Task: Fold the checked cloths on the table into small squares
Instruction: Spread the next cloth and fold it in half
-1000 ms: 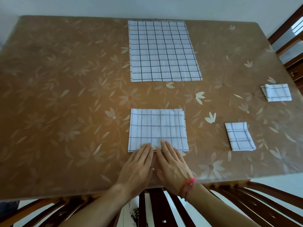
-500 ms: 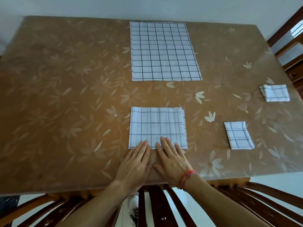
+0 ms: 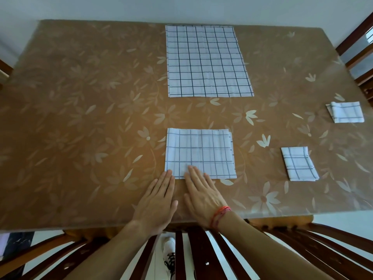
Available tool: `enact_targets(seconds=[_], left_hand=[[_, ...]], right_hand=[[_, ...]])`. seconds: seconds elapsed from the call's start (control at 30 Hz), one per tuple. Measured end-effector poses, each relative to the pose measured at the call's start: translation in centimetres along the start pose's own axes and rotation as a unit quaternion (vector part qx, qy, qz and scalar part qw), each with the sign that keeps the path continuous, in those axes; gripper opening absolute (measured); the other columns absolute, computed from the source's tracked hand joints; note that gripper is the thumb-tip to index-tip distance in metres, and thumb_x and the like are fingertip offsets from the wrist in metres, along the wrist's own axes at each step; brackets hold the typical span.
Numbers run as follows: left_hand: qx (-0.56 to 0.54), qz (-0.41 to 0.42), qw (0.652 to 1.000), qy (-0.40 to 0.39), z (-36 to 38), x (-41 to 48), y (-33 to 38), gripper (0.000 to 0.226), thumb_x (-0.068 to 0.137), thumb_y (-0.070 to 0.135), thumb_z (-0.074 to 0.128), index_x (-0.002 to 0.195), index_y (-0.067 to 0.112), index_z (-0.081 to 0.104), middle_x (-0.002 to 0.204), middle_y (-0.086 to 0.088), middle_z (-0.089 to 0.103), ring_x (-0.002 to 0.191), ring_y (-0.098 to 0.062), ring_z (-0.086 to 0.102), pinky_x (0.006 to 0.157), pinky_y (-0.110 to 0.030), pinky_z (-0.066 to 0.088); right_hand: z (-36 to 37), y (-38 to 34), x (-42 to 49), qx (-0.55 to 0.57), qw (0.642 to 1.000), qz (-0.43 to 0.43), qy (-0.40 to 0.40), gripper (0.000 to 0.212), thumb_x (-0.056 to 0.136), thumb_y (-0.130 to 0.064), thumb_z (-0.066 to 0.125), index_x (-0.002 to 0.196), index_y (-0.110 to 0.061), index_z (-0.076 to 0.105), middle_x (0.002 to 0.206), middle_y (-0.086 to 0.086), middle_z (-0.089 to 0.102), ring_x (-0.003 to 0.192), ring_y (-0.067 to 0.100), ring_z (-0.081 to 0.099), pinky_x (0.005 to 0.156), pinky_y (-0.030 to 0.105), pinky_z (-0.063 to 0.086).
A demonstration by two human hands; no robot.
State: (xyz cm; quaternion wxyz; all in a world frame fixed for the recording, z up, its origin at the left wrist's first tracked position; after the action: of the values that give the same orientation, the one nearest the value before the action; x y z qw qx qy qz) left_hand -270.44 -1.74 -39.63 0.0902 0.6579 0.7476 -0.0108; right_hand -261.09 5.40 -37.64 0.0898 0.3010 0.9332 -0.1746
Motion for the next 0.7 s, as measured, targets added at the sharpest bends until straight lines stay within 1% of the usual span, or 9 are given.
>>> enact_targets(seconds=[0.07, 0.1, 0.17, 0.2, 0.33, 0.43, 0.5, 0.57, 0.7], left_hand=[[-0.005, 0.001, 1.000, 0.005, -0.1, 0.0, 0.0, 0.062, 0.097, 0.037, 0.027, 0.145, 0.000, 0.038, 0.155, -0.016, 0.030, 0.145, -0.024, 0.027, 0.113, -0.039, 0.019], [-0.007, 0.004, 1.000, 0.007, -0.2, 0.0, 0.1, 0.061, 0.098, 0.037, 0.027, 0.146, 0.000, 0.037, 0.155, -0.016, 0.030, 0.145, -0.024, 0.026, 0.113, -0.038, 0.018], [-0.011, 0.008, 1.000, 0.007, -0.2, 0.0, 0.1, 0.060, 0.100, 0.037, 0.026, 0.147, 0.001, 0.036, 0.156, -0.015, 0.028, 0.146, -0.023, 0.022, 0.115, -0.037, 0.014], [-0.013, 0.006, 1.000, 0.006, -0.2, 0.0, 0.0, 0.060, 0.101, 0.037, 0.025, 0.148, 0.001, 0.034, 0.157, -0.015, 0.027, 0.147, -0.023, 0.020, 0.115, -0.036, 0.013], [-0.013, -0.001, 1.000, -0.003, -0.1, 0.1, 0.0, 0.061, 0.100, 0.037, 0.026, 0.148, 0.000, 0.032, 0.159, -0.014, 0.022, 0.148, -0.023, 0.017, 0.115, -0.036, 0.014], [-0.016, -0.010, 1.000, -0.012, 0.1, 0.1, -0.2, 0.063, 0.099, 0.039, 0.026, 0.150, 0.001, 0.028, 0.160, -0.012, 0.018, 0.149, -0.021, 0.013, 0.116, -0.034, 0.009], [-0.011, -0.011, 1.000, -0.021, 0.2, 0.1, -0.1, 0.064, 0.098, 0.039, 0.022, 0.151, 0.003, 0.025, 0.161, -0.011, 0.014, 0.150, -0.021, 0.010, 0.116, -0.034, 0.008], [-0.007, -0.011, 1.000, -0.025, 0.2, 0.2, -0.1, 0.065, 0.098, 0.040, 0.020, 0.151, 0.003, 0.023, 0.161, -0.011, 0.012, 0.149, -0.022, 0.008, 0.115, -0.034, 0.009], [-0.013, -0.016, 0.999, -0.030, 0.4, 0.2, -0.3, 0.066, 0.097, 0.041, 0.018, 0.152, 0.004, 0.021, 0.162, -0.010, 0.009, 0.150, -0.020, 0.006, 0.116, -0.033, 0.005]], right_hand=[[0.8, -1.9, 0.3, -0.014, 0.999, -0.036, -0.010, 0.065, 0.096, -0.037, 0.024, 0.150, -0.002, 0.022, 0.159, 0.017, 0.017, 0.147, 0.029, 0.014, 0.116, 0.051, 0.022], [1.2, -2.4, 0.5, -0.014, 0.999, -0.038, -0.013, 0.064, 0.096, -0.037, 0.025, 0.150, -0.002, 0.025, 0.157, 0.017, 0.022, 0.146, 0.030, 0.019, 0.115, 0.051, 0.025], [1.5, -2.4, 0.5, -0.010, 1.000, -0.019, -0.015, 0.063, 0.096, -0.038, 0.025, 0.146, -0.001, 0.033, 0.154, 0.017, 0.031, 0.143, 0.030, 0.028, 0.112, 0.050, 0.032], [1.6, -2.0, 0.3, -0.007, 1.000, -0.005, -0.015, 0.064, 0.096, -0.039, 0.024, 0.146, 0.000, 0.033, 0.154, 0.017, 0.031, 0.143, 0.030, 0.028, 0.112, 0.049, 0.032], [1.6, 1.0, -1.6, -0.010, 0.999, 0.050, -0.011, 0.067, 0.098, -0.043, 0.018, 0.152, -0.003, 0.015, 0.161, 0.011, 0.008, 0.148, 0.025, 0.006, 0.119, 0.048, 0.015], [1.3, 4.0, -3.3, -0.017, 0.996, 0.089, -0.018, 0.067, 0.099, -0.046, 0.013, 0.152, -0.009, -0.007, 0.159, 0.002, -0.018, 0.146, 0.018, -0.018, 0.119, 0.042, -0.008], [1.1, 6.2, -4.5, -0.022, 0.991, 0.129, -0.021, 0.068, 0.099, -0.048, 0.011, 0.152, -0.011, -0.009, 0.158, 0.000, -0.021, 0.145, 0.015, -0.023, 0.118, 0.040, -0.014], [0.9, 7.9, -5.6, -0.019, 0.987, 0.160, -0.017, 0.069, 0.099, -0.049, 0.012, 0.152, -0.010, -0.008, 0.159, 0.000, -0.019, 0.145, 0.014, -0.022, 0.116, 0.038, -0.015], [0.6, 8.8, -6.1, -0.018, 0.985, 0.170, -0.026, 0.071, 0.098, -0.051, 0.009, 0.153, -0.010, -0.008, 0.159, 0.001, -0.019, 0.145, 0.014, -0.022, 0.114, 0.035, -0.018]])
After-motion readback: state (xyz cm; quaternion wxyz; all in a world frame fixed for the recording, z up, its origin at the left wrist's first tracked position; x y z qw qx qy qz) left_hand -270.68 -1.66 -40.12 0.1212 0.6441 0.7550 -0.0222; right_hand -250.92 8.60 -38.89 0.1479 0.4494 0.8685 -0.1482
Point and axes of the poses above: each hand's wrist, its own x-axis towards the middle knuckle, its own z-axis out of the palm, y = z × x, the point moved 8 cm from there along x, towards the middle knuckle
